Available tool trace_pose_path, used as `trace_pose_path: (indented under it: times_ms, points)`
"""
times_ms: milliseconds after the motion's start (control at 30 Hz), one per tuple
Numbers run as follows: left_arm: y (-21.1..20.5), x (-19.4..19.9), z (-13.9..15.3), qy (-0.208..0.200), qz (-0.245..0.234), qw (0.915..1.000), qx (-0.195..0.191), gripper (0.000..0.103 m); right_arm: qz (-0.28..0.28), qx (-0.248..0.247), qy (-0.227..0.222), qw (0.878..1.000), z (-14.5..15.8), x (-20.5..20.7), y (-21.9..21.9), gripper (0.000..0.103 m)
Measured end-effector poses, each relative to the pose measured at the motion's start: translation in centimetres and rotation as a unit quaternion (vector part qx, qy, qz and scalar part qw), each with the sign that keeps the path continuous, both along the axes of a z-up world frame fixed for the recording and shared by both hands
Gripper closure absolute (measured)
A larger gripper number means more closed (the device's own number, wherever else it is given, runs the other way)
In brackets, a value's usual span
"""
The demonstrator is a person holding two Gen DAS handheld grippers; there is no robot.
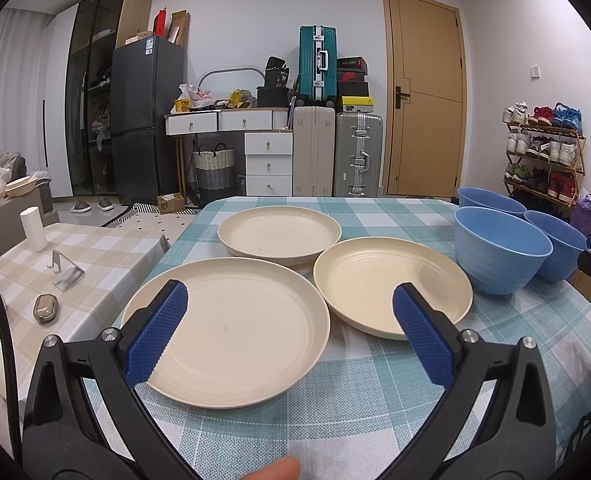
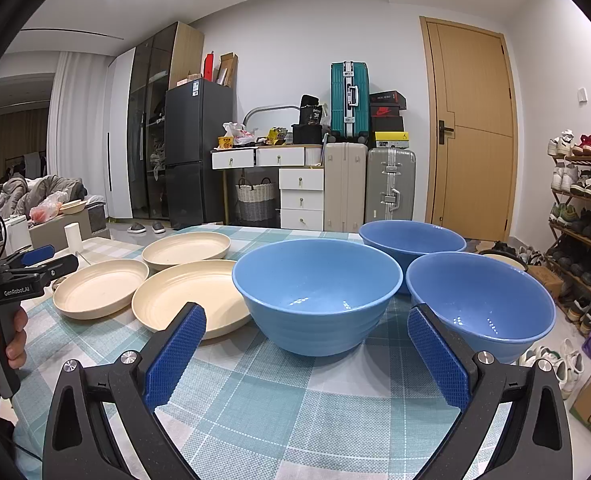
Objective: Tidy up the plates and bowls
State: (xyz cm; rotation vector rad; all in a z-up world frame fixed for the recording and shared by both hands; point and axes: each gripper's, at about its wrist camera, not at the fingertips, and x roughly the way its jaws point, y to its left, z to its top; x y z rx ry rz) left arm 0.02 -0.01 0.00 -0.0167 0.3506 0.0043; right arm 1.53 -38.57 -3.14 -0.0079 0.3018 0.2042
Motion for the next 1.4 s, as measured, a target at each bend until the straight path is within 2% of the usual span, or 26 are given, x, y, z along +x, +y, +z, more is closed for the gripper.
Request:
trace_pose_path:
  times_ms: [1400]
  points:
    - [0.01,0.0,0.0,0.0,0.001,1.0,-0.001,0.0,0.002,-0.001,0.003,1.0,-0.52,0.51,0.78,0.0]
